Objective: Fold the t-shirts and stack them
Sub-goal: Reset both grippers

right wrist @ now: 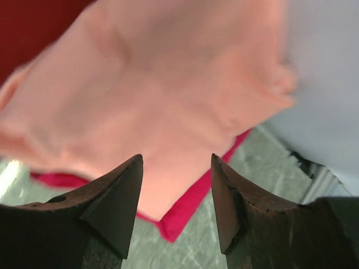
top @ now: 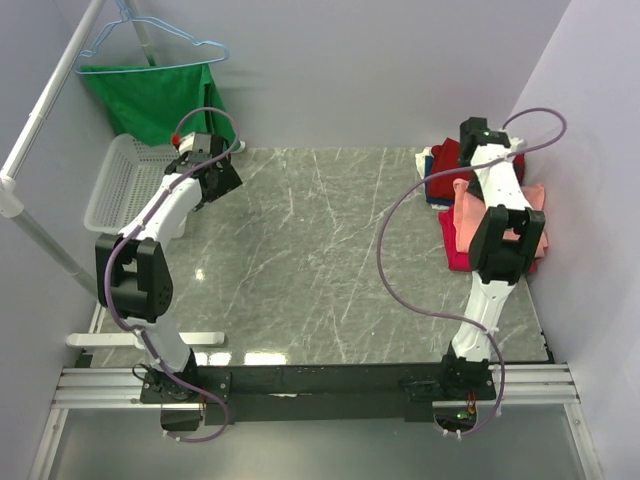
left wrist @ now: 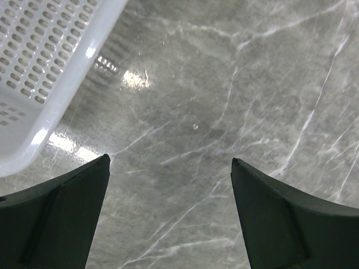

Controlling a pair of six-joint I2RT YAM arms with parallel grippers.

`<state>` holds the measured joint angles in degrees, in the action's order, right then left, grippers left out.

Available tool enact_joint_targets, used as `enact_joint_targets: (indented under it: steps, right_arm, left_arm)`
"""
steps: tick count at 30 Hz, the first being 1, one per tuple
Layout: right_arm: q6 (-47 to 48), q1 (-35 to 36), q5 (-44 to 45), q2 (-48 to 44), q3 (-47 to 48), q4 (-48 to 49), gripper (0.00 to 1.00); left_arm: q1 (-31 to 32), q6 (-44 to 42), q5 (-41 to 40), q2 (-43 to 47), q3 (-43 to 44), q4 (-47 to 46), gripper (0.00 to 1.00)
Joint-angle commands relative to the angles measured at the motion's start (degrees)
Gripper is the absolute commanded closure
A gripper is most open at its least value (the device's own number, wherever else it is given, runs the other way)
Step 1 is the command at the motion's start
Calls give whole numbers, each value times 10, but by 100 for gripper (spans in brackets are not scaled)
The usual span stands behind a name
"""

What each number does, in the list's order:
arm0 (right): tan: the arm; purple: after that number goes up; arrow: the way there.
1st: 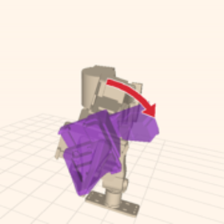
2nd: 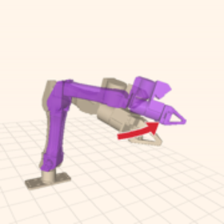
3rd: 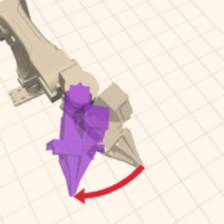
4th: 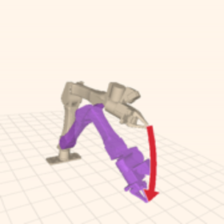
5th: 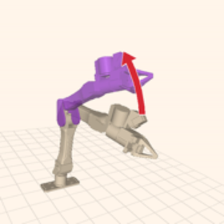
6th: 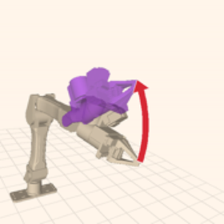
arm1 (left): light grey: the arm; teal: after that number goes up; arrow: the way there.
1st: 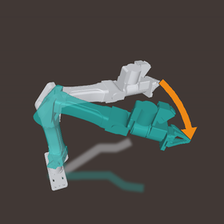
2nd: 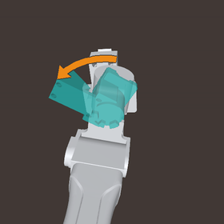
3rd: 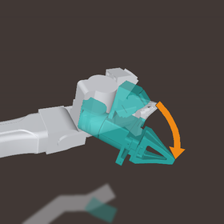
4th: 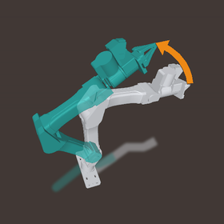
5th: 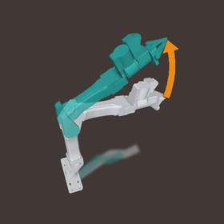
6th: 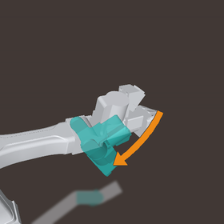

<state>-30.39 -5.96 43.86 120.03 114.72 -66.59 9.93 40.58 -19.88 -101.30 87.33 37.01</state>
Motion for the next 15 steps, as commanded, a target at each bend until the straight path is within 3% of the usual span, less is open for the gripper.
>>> enact_joint_targets:
  steps: [1, 5, 8, 15]
  right_arm:
    - [32, 36, -112, -74, -46, 73, 41]
    - [59, 57, -255, -142, -124, 161, 41]
    - [58, 95, -307, -203, -183, 210, 41]
    - [64, 180, -334, -296, -279, 254, 41]
  left_arm:
    - [7, -31, 31, 49, -22, -39, 6]
    - [13, -54, 76, 72, -63, -79, 6]
    - [21, -69, 95, 87, -83, -111, 5]
    - [48, -82, 98, 116, -114, -135, 1]
